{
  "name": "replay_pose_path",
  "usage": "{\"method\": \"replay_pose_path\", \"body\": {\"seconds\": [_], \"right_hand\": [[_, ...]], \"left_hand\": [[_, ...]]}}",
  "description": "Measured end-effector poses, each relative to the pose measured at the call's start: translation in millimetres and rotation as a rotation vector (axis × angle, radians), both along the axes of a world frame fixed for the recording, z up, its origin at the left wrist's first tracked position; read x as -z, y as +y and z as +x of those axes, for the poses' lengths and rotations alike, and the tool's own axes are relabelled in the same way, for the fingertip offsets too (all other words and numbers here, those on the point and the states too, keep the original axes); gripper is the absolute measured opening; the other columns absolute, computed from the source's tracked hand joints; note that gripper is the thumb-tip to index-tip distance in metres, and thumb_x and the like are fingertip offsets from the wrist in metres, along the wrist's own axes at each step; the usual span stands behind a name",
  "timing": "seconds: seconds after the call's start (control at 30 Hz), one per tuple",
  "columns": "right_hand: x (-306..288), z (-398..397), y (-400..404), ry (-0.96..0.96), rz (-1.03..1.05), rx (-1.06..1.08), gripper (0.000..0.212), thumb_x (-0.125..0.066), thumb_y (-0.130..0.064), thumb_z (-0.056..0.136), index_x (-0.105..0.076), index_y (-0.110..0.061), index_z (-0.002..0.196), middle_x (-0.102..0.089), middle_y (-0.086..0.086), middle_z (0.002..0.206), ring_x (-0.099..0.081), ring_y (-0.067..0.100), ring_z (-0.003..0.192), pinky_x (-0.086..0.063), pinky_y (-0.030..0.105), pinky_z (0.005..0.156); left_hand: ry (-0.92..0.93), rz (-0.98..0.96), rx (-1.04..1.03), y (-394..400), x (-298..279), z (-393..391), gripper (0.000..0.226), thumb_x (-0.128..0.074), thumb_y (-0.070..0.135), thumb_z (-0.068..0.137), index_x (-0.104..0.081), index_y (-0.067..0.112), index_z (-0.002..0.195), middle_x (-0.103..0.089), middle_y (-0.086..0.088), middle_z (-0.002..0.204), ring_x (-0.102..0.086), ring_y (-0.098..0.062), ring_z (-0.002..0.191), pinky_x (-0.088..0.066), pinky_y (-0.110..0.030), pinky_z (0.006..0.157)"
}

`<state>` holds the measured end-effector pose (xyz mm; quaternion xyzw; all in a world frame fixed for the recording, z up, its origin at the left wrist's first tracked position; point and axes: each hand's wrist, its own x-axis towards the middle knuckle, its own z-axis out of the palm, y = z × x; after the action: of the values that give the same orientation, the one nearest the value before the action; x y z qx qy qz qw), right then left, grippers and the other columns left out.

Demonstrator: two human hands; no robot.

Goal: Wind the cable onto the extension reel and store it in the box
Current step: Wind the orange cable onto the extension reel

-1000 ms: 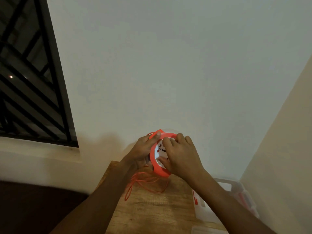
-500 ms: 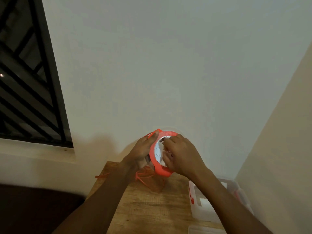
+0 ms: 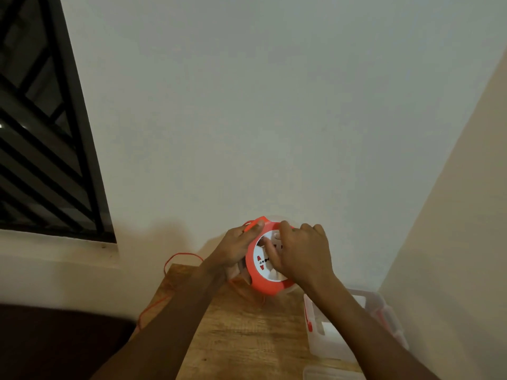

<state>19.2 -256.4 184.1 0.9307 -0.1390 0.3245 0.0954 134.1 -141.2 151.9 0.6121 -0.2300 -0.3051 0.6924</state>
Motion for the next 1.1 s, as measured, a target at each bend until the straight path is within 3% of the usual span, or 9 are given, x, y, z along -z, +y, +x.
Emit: {"method": "replay_pose_path", "body": {"seconds": [0.13, 0.23, 0.4, 0.5, 0.53, 0.67, 0.77, 0.9, 1.1], "right_hand": [[0, -1, 1, -0.035, 0.039, -0.012, 0.031, -0.057, -0.044, 0.084, -0.064, -0.017, 0.072, -0.064, 0.002, 0.055, -0.057, 0.019, 0.048, -0.052, 0.035, 0.063], [-1, -6, 2, -0.075, -0.018, -0.086, 0.022, -0.075, -0.036, 0.074, -0.065, -0.017, 0.071, -0.065, 0.001, 0.056, -0.058, 0.019, 0.047, -0.052, 0.033, 0.057], [-1, -16, 1, 0.098, -0.101, -0.444, 0.029, -0.073, -0.029, 0.071, -0.069, -0.017, 0.097, -0.072, 0.003, 0.099, -0.064, 0.025, 0.089, -0.056, 0.040, 0.076], [1, -18, 0, 0.249, -0.144, -0.399, 0.046, -0.074, -0.040, 0.072, -0.064, -0.022, 0.113, -0.067, 0.000, 0.116, -0.059, 0.026, 0.102, -0.053, 0.042, 0.083], [1, -18, 0, 0.257, -0.153, -0.365, 0.052, -0.077, -0.043, 0.069, -0.062, -0.021, 0.114, -0.067, 0.000, 0.116, -0.059, 0.027, 0.101, -0.054, 0.042, 0.082], [-1, -14, 6, 0.225, -0.162, -0.324, 0.065, -0.085, -0.045, 0.058, -0.065, -0.016, 0.112, -0.072, 0.005, 0.106, -0.063, 0.029, 0.094, -0.058, 0.042, 0.072], [0, -11, 7, 0.185, -0.210, -0.321, 0.068, -0.084, -0.050, 0.058, -0.064, -0.015, 0.113, -0.072, 0.008, 0.105, -0.064, 0.031, 0.093, -0.058, 0.042, 0.072], [6, -8, 4, 0.071, -0.320, -0.362, 0.055, -0.073, -0.054, 0.072, -0.060, -0.014, 0.108, -0.072, 0.009, 0.101, -0.064, 0.030, 0.089, -0.053, 0.041, 0.076], [1, -2, 13, -0.020, -0.235, -0.157, 0.047, -0.061, -0.056, 0.079, -0.063, -0.012, 0.097, -0.070, 0.009, 0.077, -0.061, 0.029, 0.069, -0.046, 0.038, 0.066]], "left_hand": [[-0.008, 0.003, -0.020, -1, -2, -2, 0.044, -0.055, 0.049, 0.097, -0.070, 0.013, 0.117, -0.079, -0.013, 0.106, -0.076, -0.034, 0.092, -0.064, -0.043, 0.082], [-0.020, 0.021, 0.001, 1, 1, -1, 0.051, -0.057, 0.056, 0.088, -0.072, 0.015, 0.115, -0.079, -0.014, 0.107, -0.075, -0.039, 0.098, -0.061, -0.049, 0.090], [-0.019, 0.005, 0.000, 2, 1, 4, 0.058, -0.063, 0.063, 0.083, -0.073, 0.015, 0.114, -0.077, -0.016, 0.110, -0.073, -0.040, 0.103, -0.059, -0.053, 0.094], [-0.030, 0.002, -0.003, 5, -1, 5, 0.040, -0.051, 0.047, 0.098, -0.072, 0.014, 0.108, -0.080, -0.007, 0.092, -0.078, -0.024, 0.079, -0.064, -0.033, 0.068], [-0.045, 0.008, -0.004, 6, -2, 5, 0.040, -0.050, 0.046, 0.099, -0.071, 0.013, 0.108, -0.080, -0.006, 0.090, -0.078, -0.022, 0.077, -0.063, -0.031, 0.066], [-0.039, 0.007, 0.009, 8, -5, -2, 0.058, -0.060, 0.058, 0.082, -0.070, 0.013, 0.117, -0.076, -0.021, 0.112, -0.072, -0.043, 0.103, -0.059, -0.054, 0.093], [-0.021, 0.002, -0.004, 11, -4, 0, 0.059, -0.059, 0.057, 0.081, -0.069, 0.012, 0.118, -0.076, -0.020, 0.112, -0.072, -0.044, 0.103, -0.059, -0.054, 0.093], [-0.035, 0.011, 0.005, 14, -2, 9, 0.044, -0.054, 0.051, 0.091, -0.071, 0.014, 0.110, -0.080, -0.010, 0.096, -0.076, -0.029, 0.083, -0.065, -0.041, 0.078], [0.030, -0.003, 0.006, 14, -3, 3, 0.062, -0.061, 0.062, 0.079, -0.071, 0.014, 0.118, -0.078, -0.015, 0.111, -0.074, -0.037, 0.099, -0.059, -0.052, 0.094]]}}
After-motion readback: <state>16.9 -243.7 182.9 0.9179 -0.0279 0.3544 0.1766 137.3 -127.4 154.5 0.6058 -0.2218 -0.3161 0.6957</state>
